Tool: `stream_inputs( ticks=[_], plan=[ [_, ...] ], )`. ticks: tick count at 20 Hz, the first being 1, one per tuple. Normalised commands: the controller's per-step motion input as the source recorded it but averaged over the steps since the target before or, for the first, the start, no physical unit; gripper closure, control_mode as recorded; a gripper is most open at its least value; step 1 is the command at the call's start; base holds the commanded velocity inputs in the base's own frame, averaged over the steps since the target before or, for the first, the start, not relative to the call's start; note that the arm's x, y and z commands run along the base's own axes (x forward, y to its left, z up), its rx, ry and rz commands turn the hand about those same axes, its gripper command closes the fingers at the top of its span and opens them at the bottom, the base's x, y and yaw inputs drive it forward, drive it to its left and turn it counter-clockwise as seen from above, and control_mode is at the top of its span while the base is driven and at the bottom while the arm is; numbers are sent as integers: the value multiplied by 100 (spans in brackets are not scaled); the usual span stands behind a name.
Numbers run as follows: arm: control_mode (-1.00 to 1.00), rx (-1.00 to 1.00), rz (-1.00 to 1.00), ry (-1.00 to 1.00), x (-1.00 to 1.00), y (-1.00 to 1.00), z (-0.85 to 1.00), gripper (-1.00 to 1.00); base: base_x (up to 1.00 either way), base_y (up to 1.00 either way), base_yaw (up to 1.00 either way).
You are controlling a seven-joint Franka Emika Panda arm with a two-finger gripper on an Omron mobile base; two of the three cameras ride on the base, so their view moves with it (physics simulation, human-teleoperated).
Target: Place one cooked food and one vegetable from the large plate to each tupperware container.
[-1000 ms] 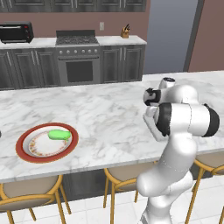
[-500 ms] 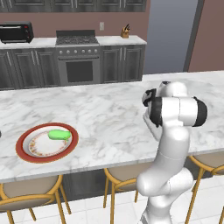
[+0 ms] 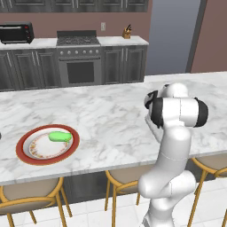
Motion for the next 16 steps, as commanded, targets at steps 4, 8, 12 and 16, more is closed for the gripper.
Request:
stream_inputs(
  ticks=[4, 8, 12, 16],
  plan=[
    [-100, 19, 0, 0, 0, 19, -37, 100, 0, 0, 0],
    [-100, 12, -1, 0, 1, 6, -36, 100, 0, 0, 0],
    [-100, 0, -4, 0, 20, 1, -9, 100, 0, 0, 0],
    [-100, 0, -7, 0, 0, 0, -12, -100, 0, 0, 0]
  ],
)
